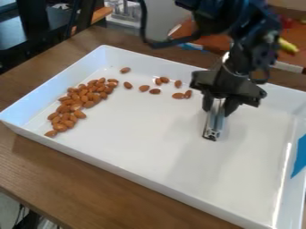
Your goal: Sweep into pile
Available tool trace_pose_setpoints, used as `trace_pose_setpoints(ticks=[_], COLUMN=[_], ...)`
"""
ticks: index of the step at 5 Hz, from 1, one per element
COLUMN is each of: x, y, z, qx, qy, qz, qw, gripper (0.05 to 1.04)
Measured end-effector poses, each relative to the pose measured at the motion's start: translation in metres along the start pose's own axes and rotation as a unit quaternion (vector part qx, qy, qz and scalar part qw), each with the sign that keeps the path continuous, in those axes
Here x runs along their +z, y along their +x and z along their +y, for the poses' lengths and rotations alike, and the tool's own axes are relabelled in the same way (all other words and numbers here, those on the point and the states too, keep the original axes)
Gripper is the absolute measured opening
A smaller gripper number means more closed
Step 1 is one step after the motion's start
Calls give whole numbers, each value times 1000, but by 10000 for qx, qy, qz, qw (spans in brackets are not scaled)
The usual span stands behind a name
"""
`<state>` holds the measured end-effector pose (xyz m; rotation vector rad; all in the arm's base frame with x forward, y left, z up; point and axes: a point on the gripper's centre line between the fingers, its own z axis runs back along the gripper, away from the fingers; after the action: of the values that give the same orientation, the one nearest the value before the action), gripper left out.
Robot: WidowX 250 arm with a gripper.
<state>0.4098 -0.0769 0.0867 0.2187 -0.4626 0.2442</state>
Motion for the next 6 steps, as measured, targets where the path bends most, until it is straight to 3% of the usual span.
trace_pose_setpoints(ticks=[2, 4, 6], x=[-15, -26, -33], y=[13, 15, 16], z=[35, 89, 112], qx=[79, 338, 539], qy=[-222, -230, 11], qz=[74, 121, 92], qw=[9997, 9991, 9985], gripper=[380, 380, 380])
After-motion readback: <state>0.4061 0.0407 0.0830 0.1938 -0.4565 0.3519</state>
